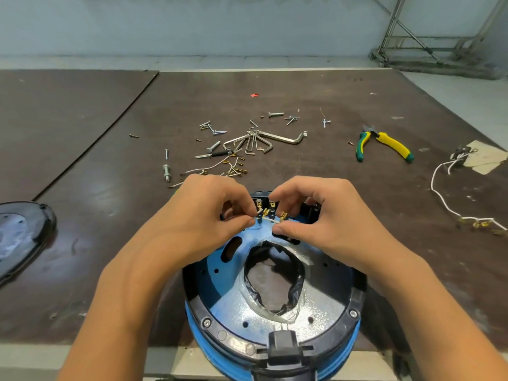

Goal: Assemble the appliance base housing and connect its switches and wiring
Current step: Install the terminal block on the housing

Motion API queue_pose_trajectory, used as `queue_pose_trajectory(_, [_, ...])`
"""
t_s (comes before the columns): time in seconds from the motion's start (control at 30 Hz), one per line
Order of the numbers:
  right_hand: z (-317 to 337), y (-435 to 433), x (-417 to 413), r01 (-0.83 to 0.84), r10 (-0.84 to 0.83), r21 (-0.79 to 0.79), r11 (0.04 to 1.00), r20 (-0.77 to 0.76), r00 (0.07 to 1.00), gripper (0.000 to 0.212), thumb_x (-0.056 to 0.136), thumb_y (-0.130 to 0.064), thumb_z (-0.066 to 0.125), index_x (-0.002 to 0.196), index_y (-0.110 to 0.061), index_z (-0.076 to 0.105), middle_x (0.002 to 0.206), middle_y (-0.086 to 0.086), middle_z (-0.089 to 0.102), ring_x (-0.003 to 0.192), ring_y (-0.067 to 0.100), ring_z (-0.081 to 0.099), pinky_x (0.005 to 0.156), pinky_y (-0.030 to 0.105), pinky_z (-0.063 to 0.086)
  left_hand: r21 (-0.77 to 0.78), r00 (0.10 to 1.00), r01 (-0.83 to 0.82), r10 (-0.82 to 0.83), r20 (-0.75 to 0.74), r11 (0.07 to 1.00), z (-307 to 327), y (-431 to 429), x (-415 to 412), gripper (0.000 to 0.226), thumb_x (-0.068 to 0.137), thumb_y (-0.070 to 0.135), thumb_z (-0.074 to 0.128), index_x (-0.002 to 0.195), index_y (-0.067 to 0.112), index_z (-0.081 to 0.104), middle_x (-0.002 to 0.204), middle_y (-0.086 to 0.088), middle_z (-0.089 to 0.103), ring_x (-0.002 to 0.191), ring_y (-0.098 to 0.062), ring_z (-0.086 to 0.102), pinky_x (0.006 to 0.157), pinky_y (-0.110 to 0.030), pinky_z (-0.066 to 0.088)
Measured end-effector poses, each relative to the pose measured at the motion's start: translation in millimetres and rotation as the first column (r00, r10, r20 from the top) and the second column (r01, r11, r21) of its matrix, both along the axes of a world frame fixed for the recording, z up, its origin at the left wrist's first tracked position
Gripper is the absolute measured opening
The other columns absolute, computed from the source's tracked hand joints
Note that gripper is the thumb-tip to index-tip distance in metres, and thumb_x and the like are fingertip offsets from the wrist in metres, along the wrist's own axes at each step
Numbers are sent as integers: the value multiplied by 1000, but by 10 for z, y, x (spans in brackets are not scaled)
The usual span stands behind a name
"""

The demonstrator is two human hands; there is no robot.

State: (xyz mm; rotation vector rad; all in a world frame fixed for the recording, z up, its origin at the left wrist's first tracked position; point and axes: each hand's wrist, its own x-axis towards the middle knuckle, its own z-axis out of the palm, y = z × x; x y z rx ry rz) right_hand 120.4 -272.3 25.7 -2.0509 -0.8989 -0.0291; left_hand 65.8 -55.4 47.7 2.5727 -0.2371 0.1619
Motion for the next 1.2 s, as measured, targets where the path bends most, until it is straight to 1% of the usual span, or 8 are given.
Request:
queue_pose_trajectory(0.13, [-1,-15,-5,-2,2,-5,1000,-5,1000,38,73,-24,90,105,-26,72,81,-12,70,78,9,66,71,12,48,-13,1000,-18,18,-3,1000,6,-4,-4,9,81,26,78,81,35,74,77,16,67,80,-2,61,73,-22,51])
queue_pose_trajectory(0.3, [-8,16,-17,26,-26,-44,999,11,1000,25,75,-20,88,95,-22,75,76,-13,71,77,6,67,70,12,48,6,996,-34,34,-85,999,30,18,-20,8,81,25,77,77,31,74,71,13,70,73,1,63,65,-15,52])
queue_pose_trajectory(0.47, [26,97,-82,54,-47,-193,980,36,998,18,78,-33,83,94,-31,75,80,-18,71,82,4,66,88,40,51,92,991,-61,71,-116,994,25,-10,-23,8,78,27,76,72,31,73,69,14,69,68,3,62,59,-12,50])
queue_pose_trajectory(0.57, [43,143,-93,70,-57,-258,964,60,997,13,80,-32,80,92,-31,75,77,-23,66,81,2,64,92,45,48,179,995,-60,73,-69,982,23,-21,-25,12,76,34,77,67,38,70,88,17,59,87,-3,54,77,-27,48])
queue_pose_trajectory(0.67, [39,181,-95,88,-59,-331,939,98,993,11,83,-33,76,94,-30,76,78,-23,62,82,3,62,94,43,47,260,995,-39,61,-76,965,8,-52,-24,24,75,41,78,59,43,61,111,22,45,110,-3,40,92,-31,37])
queue_pose_trajectory(0.87, [8,229,-65,118,-77,-405,907,115,990,12,87,-36,72,98,-32,73,84,-18,66,82,7,59,94,43,48,259,990,-60,90,-106,964,-70,-117,35,24,75,48,80,60,38,65,123,18,43,118,-4,39,90,-33,43])
queue_pose_trajectory(1.1, [-43,243,-1,175,-126,-317,932,170,977,43,79,-28,80,118,-28,62,94,-12,52,92,9,46,79,27,40,191,981,-145,166,-103,971,-127,-65,75,16,73,40,85,66,31,73,131,17,39,122,-4,40,88,-34,46])
queue_pose_trajectory(1.2, [-64,228,50,206,-170,-316,926,139,976,66,77,-33,83,134,-28,51,114,-4,44,111,15,44,89,27,40,223,986,-124,145,-82,967,-143,-67,89,13,73,42,84,70,31,77,132,21,40,119,-4,39,80,-31,44])
